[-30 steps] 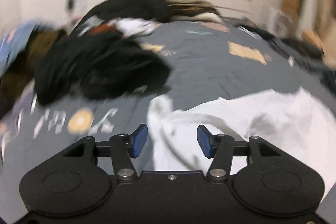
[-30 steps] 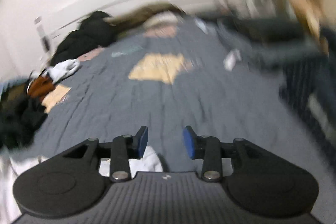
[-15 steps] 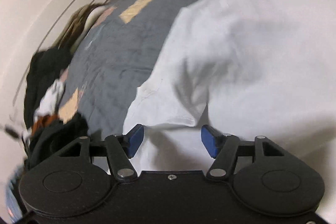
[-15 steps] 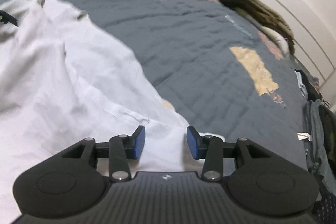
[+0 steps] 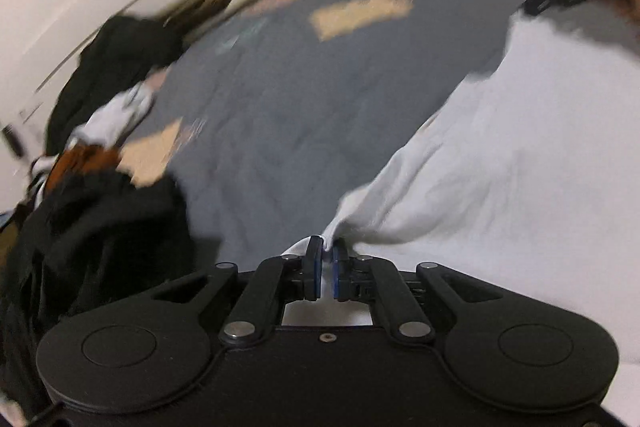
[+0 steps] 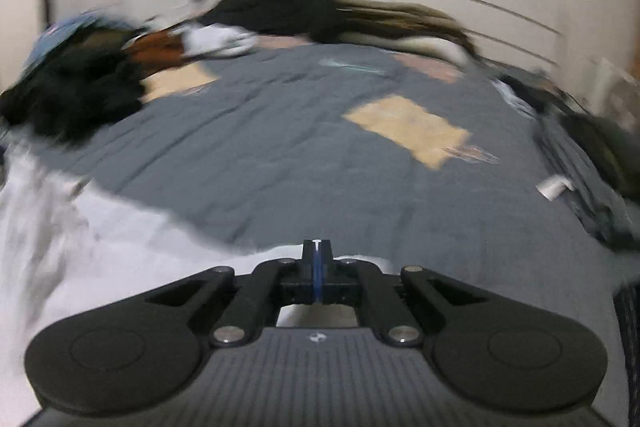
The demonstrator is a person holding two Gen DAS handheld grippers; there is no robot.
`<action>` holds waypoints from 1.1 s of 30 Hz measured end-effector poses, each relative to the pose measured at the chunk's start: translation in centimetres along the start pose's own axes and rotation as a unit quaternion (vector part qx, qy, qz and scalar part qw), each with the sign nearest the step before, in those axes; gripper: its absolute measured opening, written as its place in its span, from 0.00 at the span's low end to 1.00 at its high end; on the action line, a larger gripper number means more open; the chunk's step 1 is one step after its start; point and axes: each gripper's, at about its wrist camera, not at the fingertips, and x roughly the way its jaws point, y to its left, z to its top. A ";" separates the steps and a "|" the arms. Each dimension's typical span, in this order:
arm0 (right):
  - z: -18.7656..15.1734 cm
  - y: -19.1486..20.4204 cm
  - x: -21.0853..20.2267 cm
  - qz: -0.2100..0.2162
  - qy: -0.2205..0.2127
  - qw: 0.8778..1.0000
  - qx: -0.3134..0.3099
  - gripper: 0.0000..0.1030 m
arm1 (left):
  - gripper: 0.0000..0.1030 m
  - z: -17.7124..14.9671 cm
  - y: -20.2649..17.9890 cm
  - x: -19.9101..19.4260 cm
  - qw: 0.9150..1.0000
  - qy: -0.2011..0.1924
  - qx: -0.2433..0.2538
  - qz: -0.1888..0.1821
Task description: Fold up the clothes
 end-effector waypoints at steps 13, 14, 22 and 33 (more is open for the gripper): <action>-2.1 -2.5 -4.7 -0.020 -0.006 0.996 0.086 0.03 | 0.53 -10.0 4.6 -12.1 0.952 -0.043 -0.297 0.059; -2.6 -2.5 -6.2 -0.026 -0.013 0.994 0.106 0.04 | 0.53 -11.3 3.7 -13.5 0.942 -0.046 -0.327 0.066; -12.3 -0.1 -16.2 -0.086 0.006 0.957 0.277 0.08 | 0.53 -20.6 -2.1 -23.5 0.812 -0.048 -0.575 0.090; -19.6 2.1 -18.0 0.040 0.062 0.859 0.507 0.23 | 0.57 -26.1 -5.1 -21.1 0.638 -0.095 -0.758 -0.096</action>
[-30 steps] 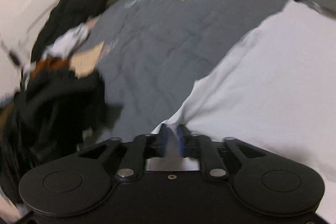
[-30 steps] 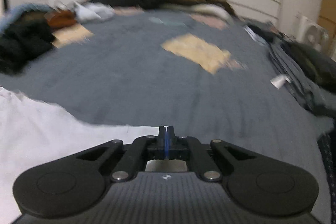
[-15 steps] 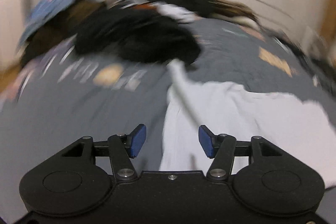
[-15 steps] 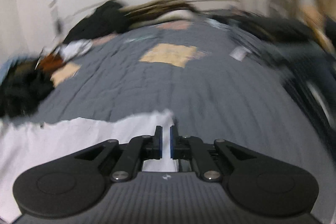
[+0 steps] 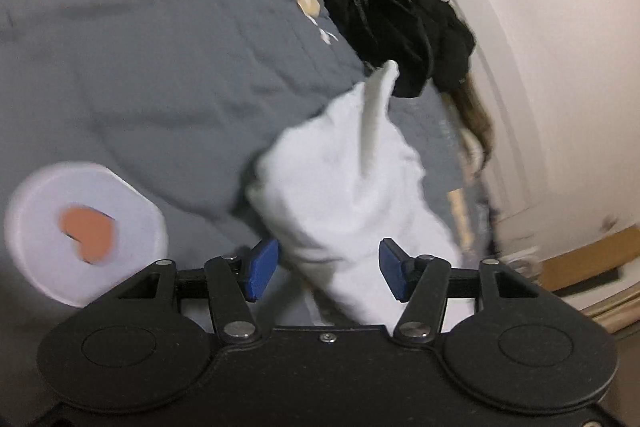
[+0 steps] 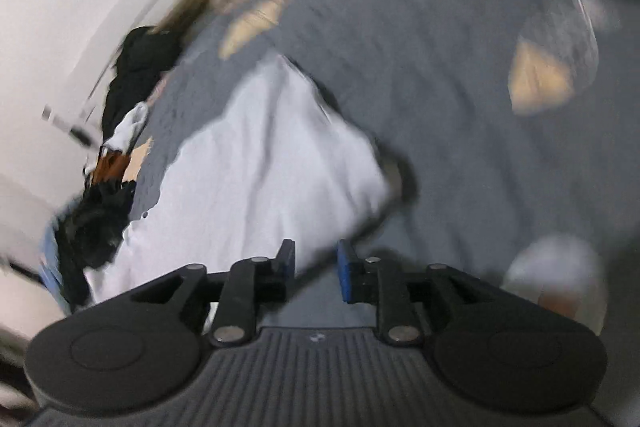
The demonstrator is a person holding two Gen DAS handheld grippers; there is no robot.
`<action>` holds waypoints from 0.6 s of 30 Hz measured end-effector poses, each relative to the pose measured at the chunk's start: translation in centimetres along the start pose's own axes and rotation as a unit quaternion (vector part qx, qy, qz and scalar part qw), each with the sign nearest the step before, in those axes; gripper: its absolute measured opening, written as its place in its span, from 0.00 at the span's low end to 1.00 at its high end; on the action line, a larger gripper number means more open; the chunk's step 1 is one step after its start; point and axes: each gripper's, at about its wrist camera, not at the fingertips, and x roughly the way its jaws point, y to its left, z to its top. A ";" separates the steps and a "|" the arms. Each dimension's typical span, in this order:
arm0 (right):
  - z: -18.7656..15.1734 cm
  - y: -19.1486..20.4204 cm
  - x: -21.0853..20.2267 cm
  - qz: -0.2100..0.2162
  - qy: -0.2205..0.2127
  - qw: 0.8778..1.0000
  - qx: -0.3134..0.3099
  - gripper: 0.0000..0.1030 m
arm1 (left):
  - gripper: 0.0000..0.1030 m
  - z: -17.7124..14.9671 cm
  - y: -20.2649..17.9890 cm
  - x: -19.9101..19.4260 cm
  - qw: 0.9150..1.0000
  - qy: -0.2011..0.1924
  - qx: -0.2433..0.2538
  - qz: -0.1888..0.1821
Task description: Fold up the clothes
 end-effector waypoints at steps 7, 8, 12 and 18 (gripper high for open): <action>0.4 -0.7 3.5 0.033 0.004 0.996 0.086 0.24 | 0.32 0.9 0.4 2.9 1.000 -0.004 -0.004 0.011; 0.5 -0.6 3.9 0.037 0.002 0.995 0.089 0.21 | 0.15 1.1 0.2 3.0 1.000 -0.005 0.008 0.013; 0.4 0.3 3.7 0.047 -0.031 0.996 0.062 0.05 | 0.06 1.8 -1.1 2.3 0.998 -0.010 0.048 0.025; 1.3 -0.3 1.2 0.053 -0.054 0.994 0.081 0.02 | 0.06 2.9 -2.8 0.1 0.994 0.001 0.102 0.028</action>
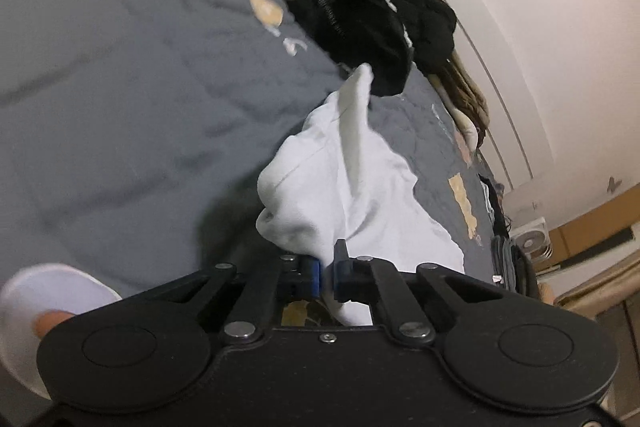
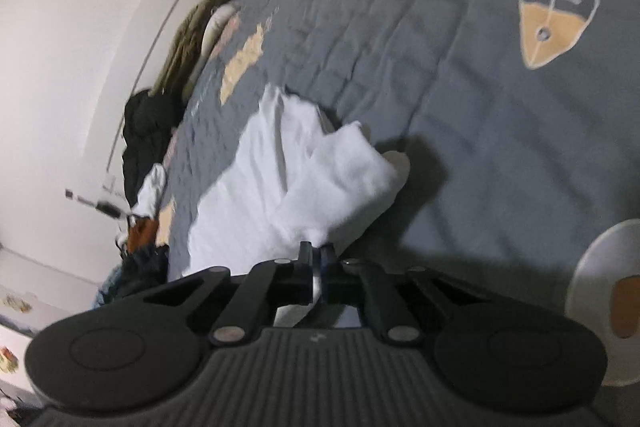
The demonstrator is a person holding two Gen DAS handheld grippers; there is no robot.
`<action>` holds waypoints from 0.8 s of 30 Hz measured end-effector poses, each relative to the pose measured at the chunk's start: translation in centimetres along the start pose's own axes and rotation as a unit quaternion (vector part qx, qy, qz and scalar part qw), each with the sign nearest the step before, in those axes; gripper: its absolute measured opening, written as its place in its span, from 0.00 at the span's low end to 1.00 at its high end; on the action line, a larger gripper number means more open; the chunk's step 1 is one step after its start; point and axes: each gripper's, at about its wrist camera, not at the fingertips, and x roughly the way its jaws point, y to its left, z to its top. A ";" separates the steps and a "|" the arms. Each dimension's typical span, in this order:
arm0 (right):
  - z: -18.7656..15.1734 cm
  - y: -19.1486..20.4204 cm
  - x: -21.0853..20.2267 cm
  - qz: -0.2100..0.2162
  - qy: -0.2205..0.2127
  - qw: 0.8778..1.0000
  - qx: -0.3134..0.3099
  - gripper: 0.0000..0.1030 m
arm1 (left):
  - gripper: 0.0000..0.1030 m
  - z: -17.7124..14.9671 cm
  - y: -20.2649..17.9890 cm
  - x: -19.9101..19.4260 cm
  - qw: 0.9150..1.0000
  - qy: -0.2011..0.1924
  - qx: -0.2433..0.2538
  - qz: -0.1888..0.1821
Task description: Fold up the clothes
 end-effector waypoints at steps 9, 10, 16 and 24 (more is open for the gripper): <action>-0.2 -0.6 -1.7 -0.054 0.027 0.998 -0.029 0.06 | 0.44 -2.5 -0.4 2.7 0.999 0.033 -0.001 0.040; 0.0 -0.3 -2.0 -0.053 0.023 0.998 -0.035 0.07 | 0.44 -2.3 -0.5 2.8 0.999 0.030 -0.002 0.037; 0.7 -1.6 0.1 -0.067 0.030 0.997 0.005 0.27 | 0.41 -2.2 0.2 3.9 0.999 0.030 -0.025 0.032; 1.0 -1.6 0.6 -0.016 -0.035 0.999 0.030 0.07 | 0.09 -2.2 -0.5 3.3 0.999 0.026 0.015 0.038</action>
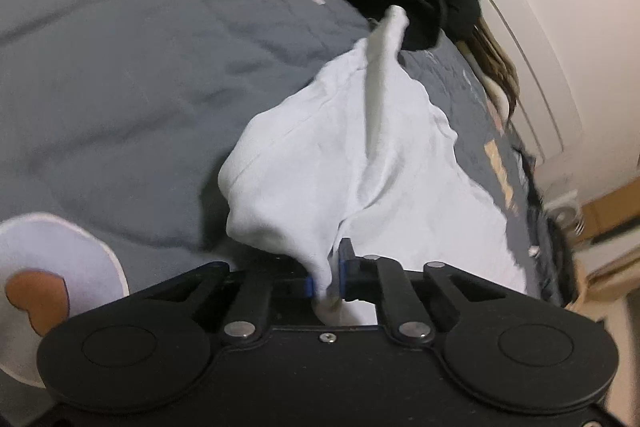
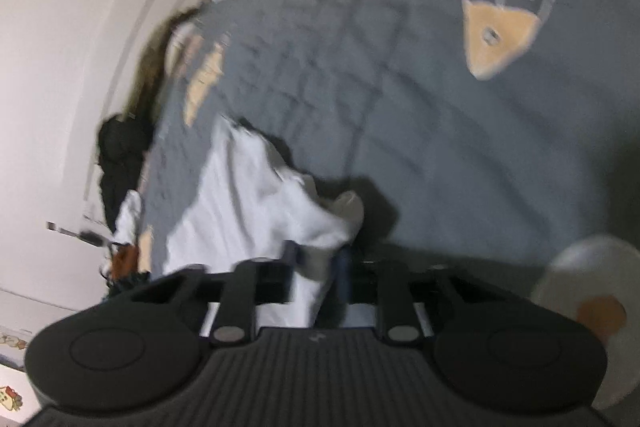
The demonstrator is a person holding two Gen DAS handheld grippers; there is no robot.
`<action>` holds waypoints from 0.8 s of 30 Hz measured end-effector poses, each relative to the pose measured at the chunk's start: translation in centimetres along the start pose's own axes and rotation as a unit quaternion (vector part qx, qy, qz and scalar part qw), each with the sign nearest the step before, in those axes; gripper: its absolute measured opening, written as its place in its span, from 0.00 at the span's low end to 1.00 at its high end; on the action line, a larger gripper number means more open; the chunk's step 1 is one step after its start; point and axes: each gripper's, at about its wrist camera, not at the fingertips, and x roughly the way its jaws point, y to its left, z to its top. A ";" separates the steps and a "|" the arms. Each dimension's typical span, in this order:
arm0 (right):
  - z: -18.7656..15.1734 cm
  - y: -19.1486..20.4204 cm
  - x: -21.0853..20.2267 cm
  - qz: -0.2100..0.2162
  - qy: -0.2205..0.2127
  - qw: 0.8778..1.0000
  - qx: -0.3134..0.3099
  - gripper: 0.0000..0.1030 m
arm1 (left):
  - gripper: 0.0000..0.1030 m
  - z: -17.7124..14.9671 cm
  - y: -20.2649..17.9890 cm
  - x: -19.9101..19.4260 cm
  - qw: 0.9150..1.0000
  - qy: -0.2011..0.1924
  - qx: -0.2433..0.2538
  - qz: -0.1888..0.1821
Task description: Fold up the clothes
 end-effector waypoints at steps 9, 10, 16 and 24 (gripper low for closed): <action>1.0 0.7 -1.3 0.010 -0.027 1.000 -0.012 0.06 | 0.13 2.0 1.7 -1.9 0.999 0.019 -0.029 -0.009; 0.9 0.2 -1.0 -0.002 -0.020 1.000 -0.005 0.06 | 0.14 1.8 2.4 -1.6 0.998 0.030 -0.047 0.000; 0.2 -1.1 -0.8 -0.025 0.008 1.000 0.001 0.06 | 0.58 -1.9 0.3 -4.0 0.998 0.005 -0.063 -0.024; 0.0 -1.5 -0.8 -0.025 0.009 1.000 0.014 0.06 | 0.56 -8.1 -2.8 1.1 0.984 0.029 -0.154 -0.081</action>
